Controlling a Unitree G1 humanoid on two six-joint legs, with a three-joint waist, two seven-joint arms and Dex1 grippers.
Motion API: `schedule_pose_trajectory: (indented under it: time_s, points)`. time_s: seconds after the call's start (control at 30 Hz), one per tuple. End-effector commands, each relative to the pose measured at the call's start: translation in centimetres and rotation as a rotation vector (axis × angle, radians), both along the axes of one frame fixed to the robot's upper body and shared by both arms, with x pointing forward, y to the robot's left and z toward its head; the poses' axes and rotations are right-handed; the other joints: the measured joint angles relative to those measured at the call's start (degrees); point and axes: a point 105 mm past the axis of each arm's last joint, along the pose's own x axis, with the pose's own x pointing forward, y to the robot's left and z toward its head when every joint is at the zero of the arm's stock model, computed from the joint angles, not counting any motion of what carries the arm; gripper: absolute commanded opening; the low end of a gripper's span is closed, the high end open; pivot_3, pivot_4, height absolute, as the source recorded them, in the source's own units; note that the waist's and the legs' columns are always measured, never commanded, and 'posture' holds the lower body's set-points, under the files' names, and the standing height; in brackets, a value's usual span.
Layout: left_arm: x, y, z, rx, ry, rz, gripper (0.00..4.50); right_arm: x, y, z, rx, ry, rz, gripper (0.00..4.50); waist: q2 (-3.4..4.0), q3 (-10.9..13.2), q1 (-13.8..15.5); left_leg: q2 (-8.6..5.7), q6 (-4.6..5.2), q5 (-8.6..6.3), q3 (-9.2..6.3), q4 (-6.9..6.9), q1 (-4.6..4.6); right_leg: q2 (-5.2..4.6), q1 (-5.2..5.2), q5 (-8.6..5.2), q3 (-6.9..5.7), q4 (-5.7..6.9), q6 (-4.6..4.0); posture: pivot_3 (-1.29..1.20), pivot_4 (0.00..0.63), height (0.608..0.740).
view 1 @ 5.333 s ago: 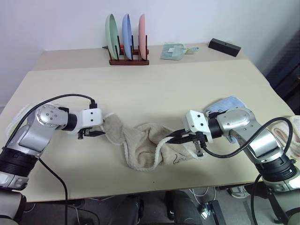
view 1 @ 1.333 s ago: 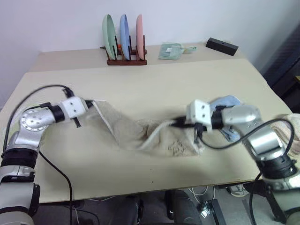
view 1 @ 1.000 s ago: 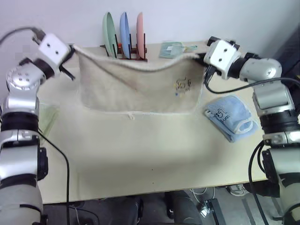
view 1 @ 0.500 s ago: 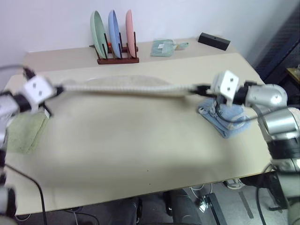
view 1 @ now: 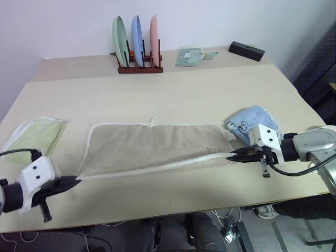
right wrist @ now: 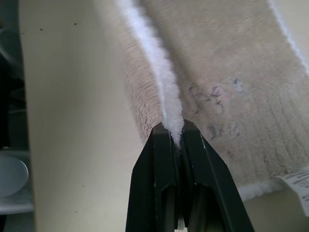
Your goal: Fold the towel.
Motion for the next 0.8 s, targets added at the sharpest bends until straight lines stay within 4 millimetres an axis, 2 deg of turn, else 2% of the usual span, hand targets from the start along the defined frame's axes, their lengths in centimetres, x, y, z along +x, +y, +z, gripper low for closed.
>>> schedule_pose_trajectory:
  time_s: [0.03, 0.33, 0.57, 0.8]
  points:
    - [0.2, 0.3, 0.9, 0.045, -0.04, 0.005, 0.07, 0.9, 0.2, 1.7, 0.02, -0.087, -0.005, 0.0, 0.03, 0.0, 0.2, 0.0, 0.0, 0.0, 0.01, 0.0, 0.02, -0.01, 0.01, 0.0, 0.0, 0.01, -0.01, 0.0, 0.15, 0.733]
    - [6.9, 1.1, 1.8, 0.091, -0.213, -0.025, 0.07, 4.3, -0.2, 1.9, 0.013, -0.19, -0.067, 0.0, 0.03, 0.0, 1.0, -0.02, -0.15, 0.08, 0.0, 0.02, -0.05, -0.01, -0.05, 0.02, -0.08, 0.0, -0.03, 0.0, 0.15, 0.733]
    - [12.6, 0.2, 1.3, 0.106, -0.298, -0.098, 0.07, 7.0, -0.7, 0.8, -0.014, -0.249, -0.141, 0.0, 0.04, 0.0, 0.9, -0.01, -0.39, 0.18, 0.03, -0.02, -0.1, 0.01, -0.18, 0.05, -0.09, 0.01, -0.06, 0.0, 0.15, 0.733]
    - [15.2, 0.1, 0.7, 0.108, -0.322, -0.118, 0.07, 8.3, -0.9, 0.3, -0.009, -0.293, -0.189, 0.0, 0.04, 0.0, 0.6, -0.02, -0.41, 0.19, 0.05, -0.02, -0.15, 0.02, -0.28, 0.05, -0.09, 0.06, -0.06, 0.0, 0.15, 0.733]
